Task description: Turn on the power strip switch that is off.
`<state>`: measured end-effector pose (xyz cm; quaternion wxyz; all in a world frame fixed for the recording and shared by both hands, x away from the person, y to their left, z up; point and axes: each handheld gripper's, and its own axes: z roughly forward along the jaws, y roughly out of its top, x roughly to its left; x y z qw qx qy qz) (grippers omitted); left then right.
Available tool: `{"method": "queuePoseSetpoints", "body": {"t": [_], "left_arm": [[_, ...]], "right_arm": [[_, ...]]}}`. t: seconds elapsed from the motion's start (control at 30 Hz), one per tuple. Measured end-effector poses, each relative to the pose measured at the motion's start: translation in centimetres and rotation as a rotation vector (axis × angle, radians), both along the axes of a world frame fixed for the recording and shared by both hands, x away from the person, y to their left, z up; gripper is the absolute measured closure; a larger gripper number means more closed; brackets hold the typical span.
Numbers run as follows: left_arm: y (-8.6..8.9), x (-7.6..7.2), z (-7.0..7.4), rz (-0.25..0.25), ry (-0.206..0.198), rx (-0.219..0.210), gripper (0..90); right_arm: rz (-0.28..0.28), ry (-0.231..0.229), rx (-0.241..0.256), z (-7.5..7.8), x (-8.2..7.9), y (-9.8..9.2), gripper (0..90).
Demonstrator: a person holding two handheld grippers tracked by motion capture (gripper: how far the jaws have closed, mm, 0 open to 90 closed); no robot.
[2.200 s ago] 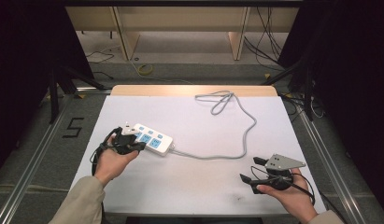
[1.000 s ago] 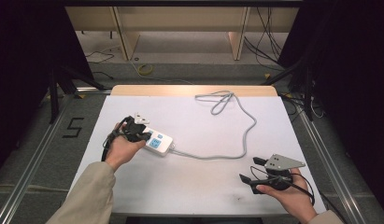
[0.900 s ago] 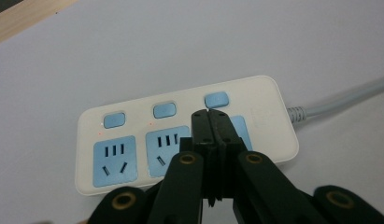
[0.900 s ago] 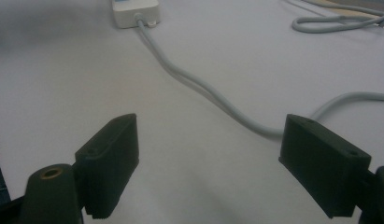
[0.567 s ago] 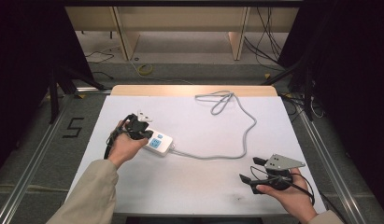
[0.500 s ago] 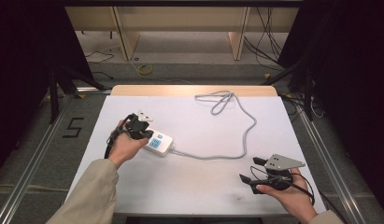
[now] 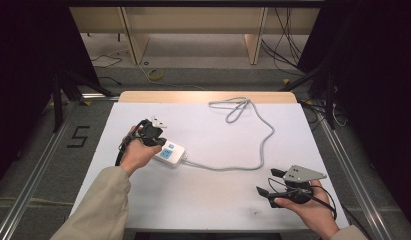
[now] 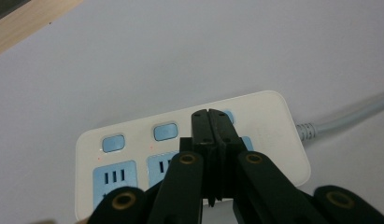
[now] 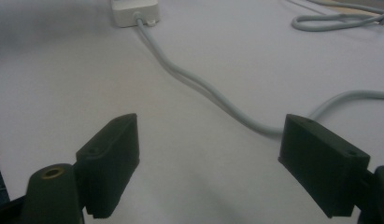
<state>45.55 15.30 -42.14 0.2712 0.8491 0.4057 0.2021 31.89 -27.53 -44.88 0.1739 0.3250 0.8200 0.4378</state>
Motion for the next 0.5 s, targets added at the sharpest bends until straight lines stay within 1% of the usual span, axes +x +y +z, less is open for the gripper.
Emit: {"method": "queuePoseSetpoints", "body": {"t": [0.3, 0.33, 0.37, 0.5], "left_arm": [[-0.27, 0.66, -0.27, -0.001, 0.007, 0.013, 89.7], [-0.32, 0.71, -0.31, -0.004, 0.008, 0.016, 89.7], [-0.44, 0.78, -0.48, -0.020, 0.004, 0.024, 89.8], [-0.63, 0.91, -0.69, -0.035, 0.002, 0.037, 89.8]], "right_arm": [[0.001, 0.000, 0.000, -0.04, 0.02, 0.02, 20.6], [-0.001, 0.001, -0.001, -0.03, 0.01, 0.01, 20.6], [-0.002, 0.001, 0.000, -0.04, 0.01, 0.00, 20.6], [-0.004, 0.002, 0.001, -0.02, -0.03, -0.02, 20.8]]}}
